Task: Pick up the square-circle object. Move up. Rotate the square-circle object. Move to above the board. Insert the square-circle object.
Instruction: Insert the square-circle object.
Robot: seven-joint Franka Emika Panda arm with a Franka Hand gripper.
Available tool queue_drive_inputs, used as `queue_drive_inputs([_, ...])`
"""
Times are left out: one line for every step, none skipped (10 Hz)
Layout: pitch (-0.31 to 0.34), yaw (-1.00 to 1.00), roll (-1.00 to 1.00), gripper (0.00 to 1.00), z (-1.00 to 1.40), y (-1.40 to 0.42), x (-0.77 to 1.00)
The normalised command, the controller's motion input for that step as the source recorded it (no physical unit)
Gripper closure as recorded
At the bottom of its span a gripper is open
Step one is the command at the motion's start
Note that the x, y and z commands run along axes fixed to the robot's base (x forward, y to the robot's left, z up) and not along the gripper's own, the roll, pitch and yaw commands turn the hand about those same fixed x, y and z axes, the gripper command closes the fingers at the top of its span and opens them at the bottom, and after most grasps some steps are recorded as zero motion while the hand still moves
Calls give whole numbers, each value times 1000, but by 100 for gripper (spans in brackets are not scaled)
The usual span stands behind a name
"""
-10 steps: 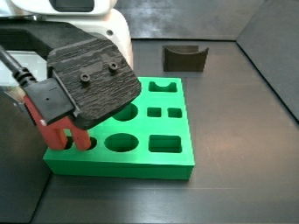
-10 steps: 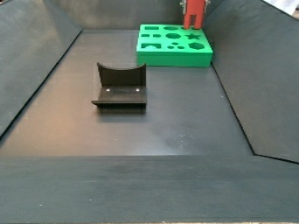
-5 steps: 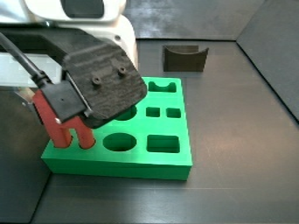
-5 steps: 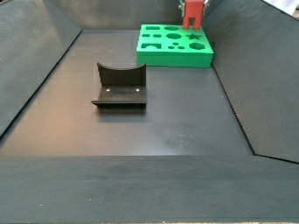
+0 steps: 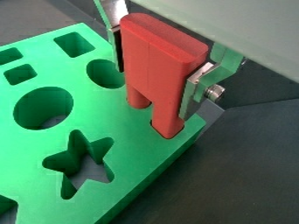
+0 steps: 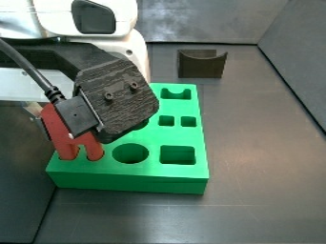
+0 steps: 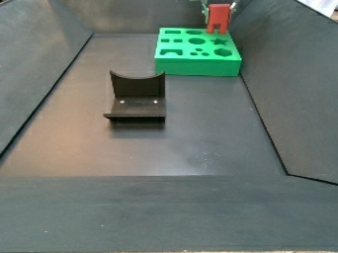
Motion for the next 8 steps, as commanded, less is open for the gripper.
queue_drive_inputs([-116,0,40,100,-1000,-77,-11])
queue_drive_inputs([-71,0,100,100,-1000,-174,0])
queue_drive_inputs([-107,163,283,100,-771,-514,-71])
queue_drive_inputs([-114,134,303,100,-720,-506,-34])
queue_drive_inputs([-147,189,306,100,-671,-471,-34])
queue_drive_inputs([-203,311,321,100,-554,-380,-66])
queue_drive_inputs([-244,391,366,100,-423,-280,-60])
queue_drive_inputs([-231,311,386,100,-394,-286,0])
